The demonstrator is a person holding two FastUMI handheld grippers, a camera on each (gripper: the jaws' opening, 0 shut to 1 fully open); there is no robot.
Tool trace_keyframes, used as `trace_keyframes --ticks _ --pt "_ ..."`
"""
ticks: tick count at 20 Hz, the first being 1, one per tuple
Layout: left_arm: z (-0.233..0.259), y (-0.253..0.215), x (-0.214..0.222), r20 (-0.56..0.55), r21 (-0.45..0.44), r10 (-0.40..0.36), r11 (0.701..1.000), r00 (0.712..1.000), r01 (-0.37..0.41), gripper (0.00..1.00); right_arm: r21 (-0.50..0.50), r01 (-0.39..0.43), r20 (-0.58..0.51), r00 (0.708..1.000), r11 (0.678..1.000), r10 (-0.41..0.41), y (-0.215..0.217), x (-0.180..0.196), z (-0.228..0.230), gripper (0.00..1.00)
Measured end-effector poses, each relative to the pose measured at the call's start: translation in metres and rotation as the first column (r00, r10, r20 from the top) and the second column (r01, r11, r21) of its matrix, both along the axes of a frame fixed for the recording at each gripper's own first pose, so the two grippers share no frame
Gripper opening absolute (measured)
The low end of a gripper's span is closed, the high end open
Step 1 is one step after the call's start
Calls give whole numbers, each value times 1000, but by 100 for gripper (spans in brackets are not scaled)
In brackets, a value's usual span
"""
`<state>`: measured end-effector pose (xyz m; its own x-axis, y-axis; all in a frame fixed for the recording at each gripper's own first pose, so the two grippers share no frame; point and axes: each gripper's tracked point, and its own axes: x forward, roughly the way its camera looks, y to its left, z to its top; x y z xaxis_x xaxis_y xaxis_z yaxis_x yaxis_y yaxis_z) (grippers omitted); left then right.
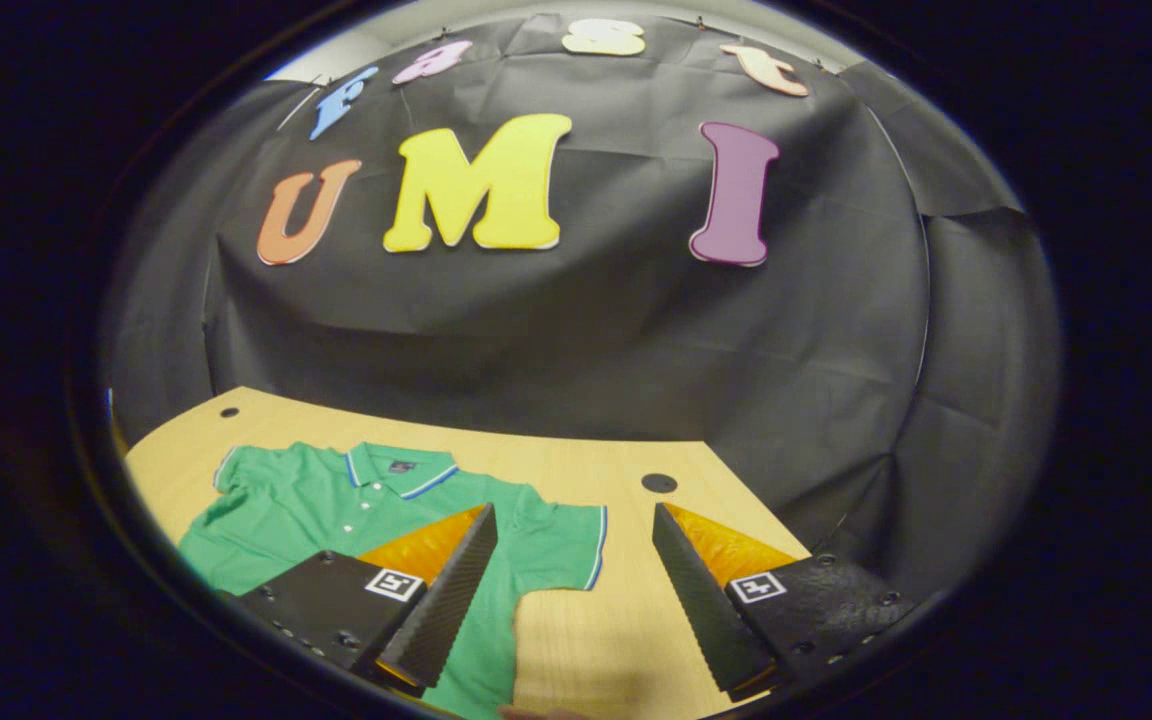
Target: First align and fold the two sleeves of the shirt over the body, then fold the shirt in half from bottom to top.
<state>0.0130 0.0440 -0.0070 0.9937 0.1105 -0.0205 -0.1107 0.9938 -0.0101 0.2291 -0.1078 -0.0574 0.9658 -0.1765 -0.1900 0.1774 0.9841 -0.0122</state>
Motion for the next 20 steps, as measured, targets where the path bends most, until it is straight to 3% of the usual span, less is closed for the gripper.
trace_keyframes --ticks 6,10,13,14,15,16,17,20 --pt "-11 -3 8 -33 -11 -6 1000 999 6 100 17 -38 -142 989 999 40 -1 58 -68 95" --pt "-16 -4 11 -46 -2 -6 1000 999 6 100 -24 -31 -210 977 999 25 -13 86 -101 93" --pt "-18 -3 13 -54 -4 3 1000 999 -3 100 34 -12 -288 957 999 21 -19 92 -129 89" --pt "-20 -4 14 -60 -8 3 1000 998 -4 100 87 -15 -321 946 996 42 -19 90 -135 84" --pt "-22 -4 17 -67 -11 3 1000 998 -4 100 154 -21 -296 953 988 66 -14 96 -135 80" --pt "-24 -2 20 -74 -11 4 1000 997 -5 100 201 -30 -323 942 979 95 -9 93 -138 71" --pt "-27 -3 22 -82 -9 6 1000 997 -6 100 213 -18 -304 949 977 84 -15 97 -136 63" --pt "-26 -5 21 -87 1 6 1000 996 -6 100 236 -32 -313 944 971 108 -13 95 -138 17"
